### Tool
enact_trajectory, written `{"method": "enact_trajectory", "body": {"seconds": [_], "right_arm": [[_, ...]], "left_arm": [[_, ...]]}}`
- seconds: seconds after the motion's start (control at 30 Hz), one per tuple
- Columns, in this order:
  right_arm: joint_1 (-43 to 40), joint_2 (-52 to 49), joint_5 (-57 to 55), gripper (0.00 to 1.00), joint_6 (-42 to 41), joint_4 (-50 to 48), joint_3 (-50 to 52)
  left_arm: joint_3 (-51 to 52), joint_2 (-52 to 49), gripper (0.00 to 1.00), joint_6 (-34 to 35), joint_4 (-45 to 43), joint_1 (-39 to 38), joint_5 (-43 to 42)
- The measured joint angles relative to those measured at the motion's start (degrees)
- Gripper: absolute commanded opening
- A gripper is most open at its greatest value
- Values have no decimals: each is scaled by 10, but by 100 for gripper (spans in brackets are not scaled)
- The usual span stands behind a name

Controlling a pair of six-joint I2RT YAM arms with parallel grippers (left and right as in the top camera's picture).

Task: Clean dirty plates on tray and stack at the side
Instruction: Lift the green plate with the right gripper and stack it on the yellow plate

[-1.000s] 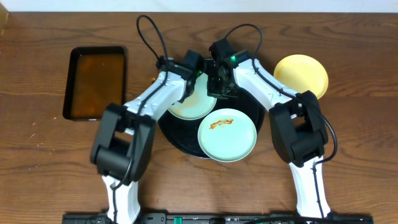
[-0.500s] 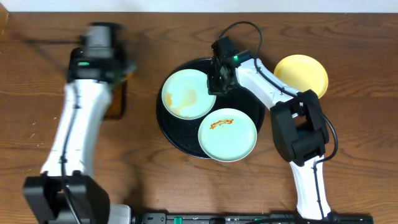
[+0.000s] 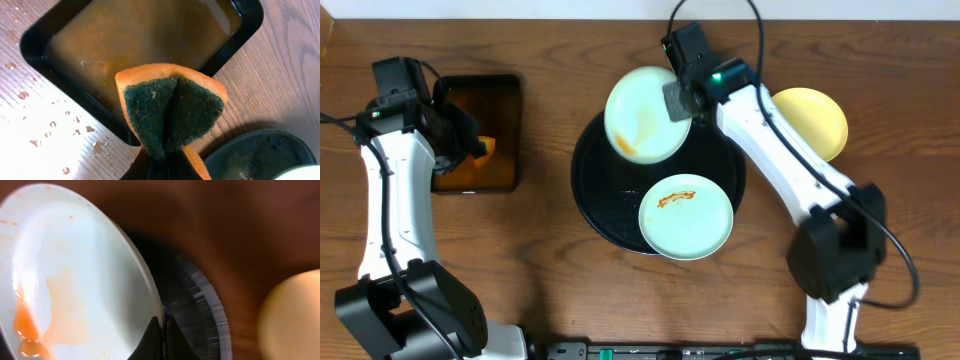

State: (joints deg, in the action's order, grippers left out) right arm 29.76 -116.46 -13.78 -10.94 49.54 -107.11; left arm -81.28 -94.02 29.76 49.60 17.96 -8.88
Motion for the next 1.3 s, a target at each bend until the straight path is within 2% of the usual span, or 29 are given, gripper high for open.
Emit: {"method": "enact_trajectory", "body": {"seconds": [0.23, 0.47, 0.67, 0.83, 0.97, 1.1, 1.17, 1.2, 1.27, 1.3], "right_arm": [[64, 57, -198, 1, 93, -13, -7], [133, 57, -383, 1, 247, -74, -7], [164, 57, -460, 1, 309, -96, -7], [163, 57, -478, 1, 317, -96, -7], [159, 57, -476, 1, 286, -75, -7], [126, 57, -400, 1, 186, 15, -8], [85, 57, -319, 1, 120, 52, -8], [40, 57, -248, 1, 71, 70, -8], [-19, 57, -148, 1, 23, 83, -8], [-78, 57, -61, 1, -6, 84, -7]], "left_arm": [[0, 0, 8, 0, -1, 0, -2], [0, 0, 8, 0, -1, 0, -3], [0, 0, 8, 0, -1, 0, -2], [0, 0, 8, 0, -1, 0, -2], [0, 0, 8, -1, -1, 0, -2], [0, 0, 8, -2, -1, 0, -3], [0, 0, 8, -2, -1, 0, -2], [1, 0, 8, -3, -1, 0, -3], [1, 0, 8, -3, -1, 0, -2], [1, 0, 8, -3, -1, 0, -2]]}}
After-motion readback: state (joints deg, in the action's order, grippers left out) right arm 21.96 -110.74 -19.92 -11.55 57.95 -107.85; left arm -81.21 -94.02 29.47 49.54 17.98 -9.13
